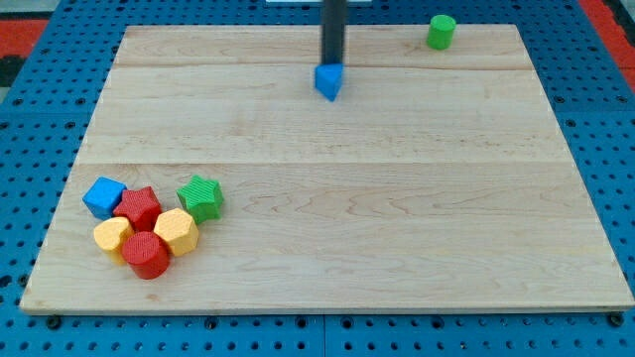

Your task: Move the blue triangle diagonal to the top left of the green star

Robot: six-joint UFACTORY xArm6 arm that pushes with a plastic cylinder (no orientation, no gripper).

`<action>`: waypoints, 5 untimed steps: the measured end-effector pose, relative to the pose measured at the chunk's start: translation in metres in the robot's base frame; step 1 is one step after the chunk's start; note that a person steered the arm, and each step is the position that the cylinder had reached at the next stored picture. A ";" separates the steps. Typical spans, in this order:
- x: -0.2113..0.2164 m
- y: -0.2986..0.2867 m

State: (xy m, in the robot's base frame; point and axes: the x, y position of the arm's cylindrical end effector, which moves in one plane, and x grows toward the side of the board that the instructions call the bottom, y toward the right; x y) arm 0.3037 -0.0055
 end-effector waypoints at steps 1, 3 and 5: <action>0.060 -0.013; 0.098 -0.003; 0.055 -0.011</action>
State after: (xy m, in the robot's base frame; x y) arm 0.3588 -0.0169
